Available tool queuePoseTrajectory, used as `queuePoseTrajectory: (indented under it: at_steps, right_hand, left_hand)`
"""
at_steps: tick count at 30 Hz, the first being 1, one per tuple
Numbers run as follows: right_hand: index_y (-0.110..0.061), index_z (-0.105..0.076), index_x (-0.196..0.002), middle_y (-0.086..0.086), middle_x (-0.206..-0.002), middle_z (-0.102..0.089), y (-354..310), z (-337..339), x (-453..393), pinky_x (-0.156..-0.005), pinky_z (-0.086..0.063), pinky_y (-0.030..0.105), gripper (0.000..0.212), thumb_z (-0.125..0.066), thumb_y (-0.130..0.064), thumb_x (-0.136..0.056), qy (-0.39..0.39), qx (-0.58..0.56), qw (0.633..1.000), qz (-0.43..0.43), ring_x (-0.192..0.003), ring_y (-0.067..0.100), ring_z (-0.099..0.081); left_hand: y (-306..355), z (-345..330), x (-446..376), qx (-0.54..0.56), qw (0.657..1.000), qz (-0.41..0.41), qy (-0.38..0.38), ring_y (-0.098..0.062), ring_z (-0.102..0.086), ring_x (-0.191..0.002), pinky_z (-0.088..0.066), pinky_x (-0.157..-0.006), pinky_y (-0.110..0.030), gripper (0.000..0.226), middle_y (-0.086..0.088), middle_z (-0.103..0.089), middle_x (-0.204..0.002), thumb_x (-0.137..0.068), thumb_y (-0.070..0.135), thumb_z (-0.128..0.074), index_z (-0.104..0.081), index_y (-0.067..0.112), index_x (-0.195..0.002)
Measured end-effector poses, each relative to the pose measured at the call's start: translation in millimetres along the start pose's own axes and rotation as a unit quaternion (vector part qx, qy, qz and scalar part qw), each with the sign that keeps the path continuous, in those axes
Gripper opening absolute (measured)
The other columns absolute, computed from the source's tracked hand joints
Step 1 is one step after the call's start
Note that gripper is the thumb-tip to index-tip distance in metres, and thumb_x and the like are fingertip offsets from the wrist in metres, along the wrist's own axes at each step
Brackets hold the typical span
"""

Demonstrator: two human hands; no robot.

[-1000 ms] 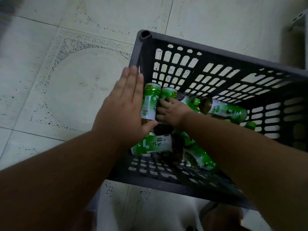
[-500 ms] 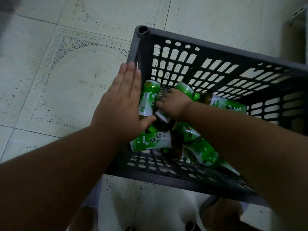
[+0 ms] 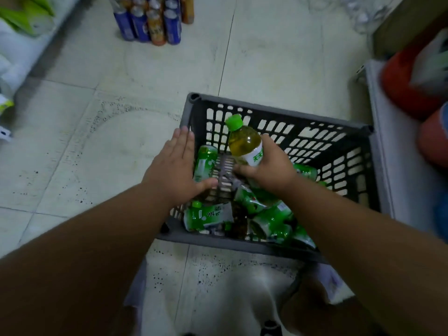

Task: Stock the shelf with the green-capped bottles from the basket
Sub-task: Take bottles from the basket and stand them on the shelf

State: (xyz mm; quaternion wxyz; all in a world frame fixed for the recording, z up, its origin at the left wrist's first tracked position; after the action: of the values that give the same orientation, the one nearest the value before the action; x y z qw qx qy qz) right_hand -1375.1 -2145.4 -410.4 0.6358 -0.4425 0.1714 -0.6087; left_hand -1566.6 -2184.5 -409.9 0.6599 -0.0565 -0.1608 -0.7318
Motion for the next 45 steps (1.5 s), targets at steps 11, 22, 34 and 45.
queuePoseTrajectory:
  at_steps: [11, 22, 34, 45]
  right_hand:
    - [-0.034, -0.050, -0.111, -0.004, -0.102, -0.063, -106.8, 135.2, 155.4, -0.080, -0.051, 0.037, 0.029, -0.068, -0.026, -0.089, 0.129, -0.211, 0.967, 0.060, -0.096, 0.013, -0.062]
    - [-0.027, -0.054, -0.116, -0.009, -0.102, -0.070, -110.6, 279.3, 371.3, -0.086, -0.059, 0.035, 0.061, -0.089, -0.039, -0.067, 0.340, -0.165, 0.918, 0.124, -0.093, 0.002, -0.069]
    - [-0.024, -0.054, -0.105, -0.008, -0.093, -0.070, -32.6, 349.8, 581.7, -0.082, -0.059, 0.043, 0.061, -0.090, -0.044, -0.060, 0.579, -0.091, 0.810, -0.010, -0.086, 0.007, -0.069]
    - [-0.028, -0.048, -0.112, -0.014, -0.098, -0.063, 103.8, 368.0, 731.7, -0.082, -0.057, 0.035, 0.064, -0.088, -0.044, -0.065, 0.724, -0.117, 0.653, -0.187, -0.091, 0.006, -0.063]
  left_hand:
    - [119.5, 121.1, 124.6, 0.247, 0.961, -0.071, 0.101, -0.013, -0.022, -0.148, -0.023, -0.117, -0.034, 0.104, 0.005, -0.021, -0.164, -0.078, 0.066, -0.067, -0.015, 0.028, -0.159]
    - [325.9, 185.1, 204.6, 0.419, 0.871, -0.249, 0.063, 0.009, -0.052, -0.116, -0.046, -0.093, -0.023, 0.083, 0.025, -0.057, -0.127, -0.067, 0.061, -0.078, -0.043, 0.039, -0.139]
    - [522.3, 171.1, 295.3, 0.321, 0.812, -0.487, -0.030, 0.001, -0.049, -0.118, -0.045, -0.099, -0.028, 0.087, 0.017, -0.053, -0.131, -0.066, 0.062, -0.081, -0.041, 0.040, -0.141]
    - [700.8, 72.1, 358.9, 0.066, 0.754, -0.649, -0.079, -0.015, -0.032, -0.143, -0.031, -0.112, -0.032, 0.110, 0.004, -0.031, -0.160, -0.074, 0.066, -0.073, -0.015, 0.025, -0.158]
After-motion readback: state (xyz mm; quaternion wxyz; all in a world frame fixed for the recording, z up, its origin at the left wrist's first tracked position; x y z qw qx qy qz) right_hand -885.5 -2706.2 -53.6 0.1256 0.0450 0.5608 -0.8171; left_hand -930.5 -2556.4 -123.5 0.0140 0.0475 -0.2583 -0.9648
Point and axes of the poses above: each hand's wrist, its own x-axis away from the middle knuckle, its own z-axis out of the back of the hand, y = z × x, the point moved 10 cm from there along -x, towards the middle knuckle
